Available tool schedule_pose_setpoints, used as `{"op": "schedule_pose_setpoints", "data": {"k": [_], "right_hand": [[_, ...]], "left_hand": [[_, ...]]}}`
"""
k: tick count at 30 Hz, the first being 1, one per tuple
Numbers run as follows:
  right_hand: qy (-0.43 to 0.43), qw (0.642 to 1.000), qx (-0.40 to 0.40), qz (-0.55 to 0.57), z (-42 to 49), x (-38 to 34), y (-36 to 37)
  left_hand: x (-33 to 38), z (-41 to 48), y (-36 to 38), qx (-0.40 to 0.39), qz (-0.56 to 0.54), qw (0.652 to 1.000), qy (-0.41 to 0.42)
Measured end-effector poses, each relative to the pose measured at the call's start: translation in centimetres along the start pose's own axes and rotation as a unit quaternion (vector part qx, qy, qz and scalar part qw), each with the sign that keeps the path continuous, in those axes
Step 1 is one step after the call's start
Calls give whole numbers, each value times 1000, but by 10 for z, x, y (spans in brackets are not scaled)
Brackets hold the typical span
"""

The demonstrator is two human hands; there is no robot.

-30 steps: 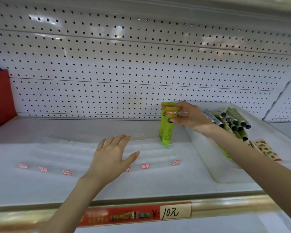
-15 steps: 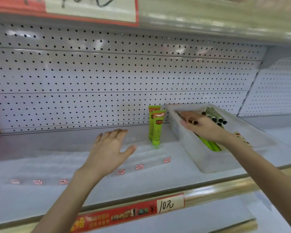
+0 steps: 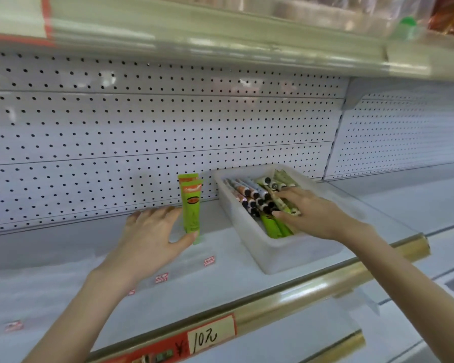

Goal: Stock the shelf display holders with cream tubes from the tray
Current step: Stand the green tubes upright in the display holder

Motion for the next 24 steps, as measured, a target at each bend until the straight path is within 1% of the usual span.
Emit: {"op": "schedule_pose_setpoints", "data": {"k": [7, 11, 16, 19, 21, 24], "right_hand": [[-50, 996, -21, -77, 27, 42, 4], [-95, 988, -47, -116, 38, 53, 14], [-150, 979, -96, -101, 46, 39, 32], [-178, 970, -110, -127, 54, 24, 47], [-180, 965, -130, -143, 58, 20, 60], [-149, 958, -190, -159, 61, 27, 81]], "left_hand": [[50, 39, 13, -15, 47, 999, -21], [73, 55, 16, -8, 37, 998, -46], [90, 75, 18, -10, 50, 997, -64], [95, 87, 20, -23, 49, 996, -70], [98, 93, 23, -27, 45, 997, -65], [98, 95, 31, -41, 29, 996, -68]]}}
Point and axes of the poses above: each hand's wrist, its own z-axis towards the middle knuckle, its own y-axis out of the palm, x = y × z, the point moved 9 cm from there along z, towards the middle knuckle, and after that the axes turned 10 degrees about y, right-handed, at the moved point
